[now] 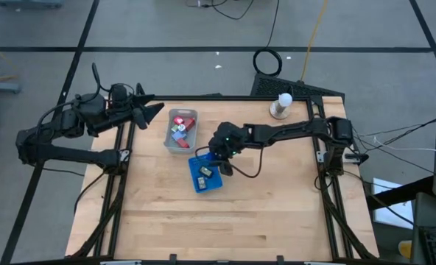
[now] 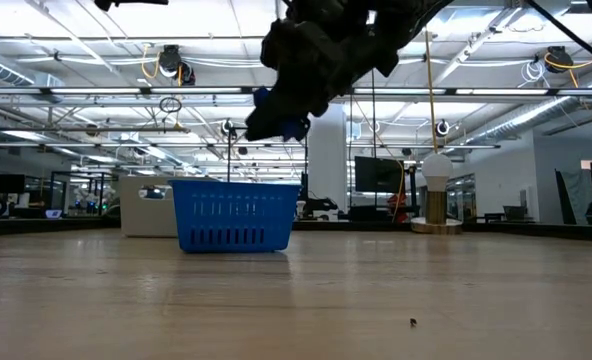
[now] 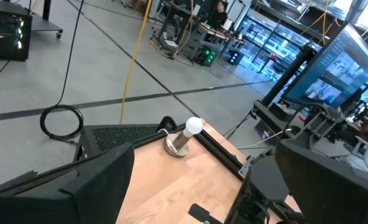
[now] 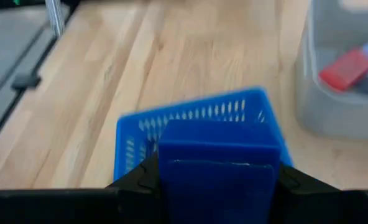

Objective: Pick & Place Office items
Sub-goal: Put the blue digital timer into the blue basket

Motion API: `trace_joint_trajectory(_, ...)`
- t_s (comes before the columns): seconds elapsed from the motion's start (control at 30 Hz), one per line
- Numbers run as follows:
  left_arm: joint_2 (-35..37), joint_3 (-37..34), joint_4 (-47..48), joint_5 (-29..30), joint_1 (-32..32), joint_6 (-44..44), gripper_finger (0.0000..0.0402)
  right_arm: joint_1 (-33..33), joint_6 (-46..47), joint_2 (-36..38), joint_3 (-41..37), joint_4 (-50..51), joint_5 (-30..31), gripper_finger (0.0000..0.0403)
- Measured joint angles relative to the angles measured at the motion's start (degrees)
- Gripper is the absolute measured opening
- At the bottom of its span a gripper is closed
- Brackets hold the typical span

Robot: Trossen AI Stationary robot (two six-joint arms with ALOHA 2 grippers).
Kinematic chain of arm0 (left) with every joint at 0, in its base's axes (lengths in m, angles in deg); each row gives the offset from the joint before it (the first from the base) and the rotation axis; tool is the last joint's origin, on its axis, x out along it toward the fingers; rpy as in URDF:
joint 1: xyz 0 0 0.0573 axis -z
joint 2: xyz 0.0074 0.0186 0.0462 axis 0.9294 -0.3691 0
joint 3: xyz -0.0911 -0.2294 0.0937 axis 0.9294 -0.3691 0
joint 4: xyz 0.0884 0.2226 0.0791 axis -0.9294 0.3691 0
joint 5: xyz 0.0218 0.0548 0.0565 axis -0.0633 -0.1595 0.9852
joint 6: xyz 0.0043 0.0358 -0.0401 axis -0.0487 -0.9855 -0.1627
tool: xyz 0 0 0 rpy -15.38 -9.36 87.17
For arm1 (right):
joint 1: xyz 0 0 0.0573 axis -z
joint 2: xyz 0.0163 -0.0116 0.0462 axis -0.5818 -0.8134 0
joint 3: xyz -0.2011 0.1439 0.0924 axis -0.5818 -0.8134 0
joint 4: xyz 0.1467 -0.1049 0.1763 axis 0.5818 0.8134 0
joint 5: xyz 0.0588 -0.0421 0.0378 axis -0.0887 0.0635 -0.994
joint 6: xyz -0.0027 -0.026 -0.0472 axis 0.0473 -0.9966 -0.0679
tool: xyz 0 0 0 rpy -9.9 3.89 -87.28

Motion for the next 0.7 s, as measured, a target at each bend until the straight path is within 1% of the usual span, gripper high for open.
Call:
trace_joint_trajectory(0.2, 0.00, -0.02, 0.00, 0.42, 0.00, 0.09, 0.0392, 0.40, 1.94, -0.93, 0.00, -5.02, 0.17, 0.0135)
trace_joint_trajectory(0.27, 0.00, -0.02, 0.00, 0.52, 0.00, 0.11, 0.0392, 0.40, 2.54, -2.10, 0.11, -8.20, 0.13, 0.0135)
trace_joint_trajectory(0.37, 0.00, -0.02, 0.00, 0.96, 0.00, 0.15, 0.0392, 0.38, 4.88, -2.91, -0.11, -8.58, 0.19, 0.0135)
trace_joint_trajectory(0.47, 0.00, -0.02, 0.00, 1.35, 0.00, 0.18, 0.0392, 0.31, 5.10, -4.77, 0.20, -11.94, 0.14, 0.0135)
trace_joint_trajectory(0.57, 0.00, -0.02, 0.00, 1.44, 0.00, 0.18, 0.0392, 0.29, 6.23, -5.95, -0.10, -10.64, 0.13, 0.0135)
trace_joint_trajectory(0.63, 0.00, -0.02, 0.02, 1.44, 0.00, 0.18, 0.0392, 0.27, 6.32, -7.16, -0.05, -12.35, 0.17, 0.0135)
trace_joint_trajectory(0.7, 0.00, -0.02, 0.02, 1.44, 0.00, 0.18, 0.0392, 0.27, 6.33, -7.33, 0.00, -12.04, 0.17, 0.0135)
